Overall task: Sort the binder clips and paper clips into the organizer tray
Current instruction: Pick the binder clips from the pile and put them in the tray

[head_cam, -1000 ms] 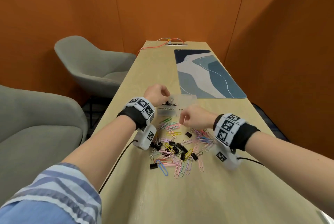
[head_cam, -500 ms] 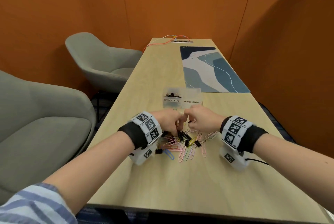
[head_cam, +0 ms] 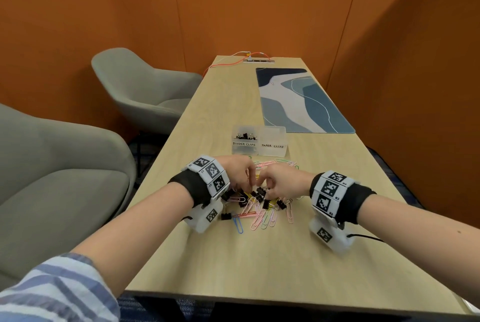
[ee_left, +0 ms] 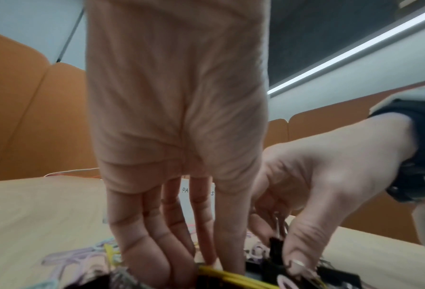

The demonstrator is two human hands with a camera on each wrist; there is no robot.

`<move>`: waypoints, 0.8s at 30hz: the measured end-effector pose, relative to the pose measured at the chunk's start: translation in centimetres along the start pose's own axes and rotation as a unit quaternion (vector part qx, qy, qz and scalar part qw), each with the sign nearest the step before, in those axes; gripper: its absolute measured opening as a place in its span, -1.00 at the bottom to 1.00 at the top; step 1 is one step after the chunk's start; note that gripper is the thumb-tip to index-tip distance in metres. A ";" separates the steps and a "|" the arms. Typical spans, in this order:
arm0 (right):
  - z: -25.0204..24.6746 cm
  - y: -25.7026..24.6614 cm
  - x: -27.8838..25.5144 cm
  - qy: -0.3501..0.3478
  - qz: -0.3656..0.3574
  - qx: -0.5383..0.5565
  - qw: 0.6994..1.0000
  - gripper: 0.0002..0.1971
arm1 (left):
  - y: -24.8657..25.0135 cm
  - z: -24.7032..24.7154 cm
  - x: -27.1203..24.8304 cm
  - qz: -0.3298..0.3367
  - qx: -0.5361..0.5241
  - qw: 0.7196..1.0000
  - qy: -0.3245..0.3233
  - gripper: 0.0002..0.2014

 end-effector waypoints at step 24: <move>-1.2 2.7 -0.1 0.074 0.043 0.173 0.981 -0.76 | 0.8 0.5 -0.3 -0.004 -0.007 0.999 0.040 -0.74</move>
Point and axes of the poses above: each hand's wrist, its own x-axis towards the middle knuckle, its own z-axis out of the palm, y = z × x, the point moved 3 cm from there along x, towards the middle knuckle, and after that the axes turned 3 degrees about -y, right-handed, at the moved point
